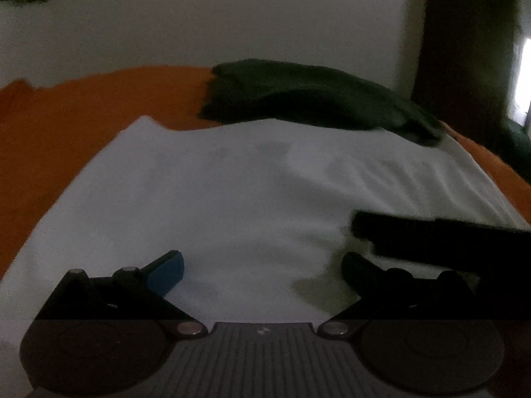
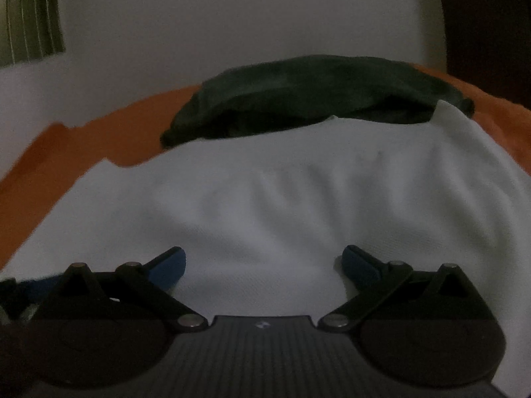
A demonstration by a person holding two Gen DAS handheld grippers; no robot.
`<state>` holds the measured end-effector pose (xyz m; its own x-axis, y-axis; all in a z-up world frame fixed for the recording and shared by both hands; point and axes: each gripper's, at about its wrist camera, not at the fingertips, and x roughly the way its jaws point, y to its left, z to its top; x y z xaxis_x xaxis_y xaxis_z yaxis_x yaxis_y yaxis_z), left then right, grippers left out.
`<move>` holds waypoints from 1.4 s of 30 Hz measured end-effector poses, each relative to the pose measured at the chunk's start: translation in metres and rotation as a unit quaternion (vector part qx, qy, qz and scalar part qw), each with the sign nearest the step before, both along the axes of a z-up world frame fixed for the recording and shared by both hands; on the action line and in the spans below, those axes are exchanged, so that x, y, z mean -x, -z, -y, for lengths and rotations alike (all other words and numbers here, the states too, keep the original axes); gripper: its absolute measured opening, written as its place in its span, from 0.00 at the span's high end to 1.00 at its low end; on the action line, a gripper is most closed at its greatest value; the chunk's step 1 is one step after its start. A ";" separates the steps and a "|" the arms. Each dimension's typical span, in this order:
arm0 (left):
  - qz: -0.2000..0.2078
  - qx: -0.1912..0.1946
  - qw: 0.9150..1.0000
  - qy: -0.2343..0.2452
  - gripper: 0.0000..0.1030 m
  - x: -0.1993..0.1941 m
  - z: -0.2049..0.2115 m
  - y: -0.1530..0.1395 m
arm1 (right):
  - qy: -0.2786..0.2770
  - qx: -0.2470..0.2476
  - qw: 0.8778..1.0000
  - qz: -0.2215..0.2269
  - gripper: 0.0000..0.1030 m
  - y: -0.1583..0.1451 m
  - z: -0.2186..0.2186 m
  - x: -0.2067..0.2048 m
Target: Fold clothes
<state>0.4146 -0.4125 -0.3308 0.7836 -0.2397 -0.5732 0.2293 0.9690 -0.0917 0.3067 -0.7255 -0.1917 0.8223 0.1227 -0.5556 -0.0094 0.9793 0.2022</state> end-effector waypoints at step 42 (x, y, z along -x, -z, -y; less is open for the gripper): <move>0.013 -0.006 1.000 0.025 0.00 -0.177 0.047 -0.027 | -0.096 0.089 0.991 -0.018 0.01 -0.005 0.092 -0.102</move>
<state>0.5919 -0.4594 -0.3043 0.7859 -0.2715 -0.5556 0.2793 0.9574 -0.0729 0.4089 -0.8175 -0.1865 0.7719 0.1727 -0.6118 -0.1954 0.9803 0.0301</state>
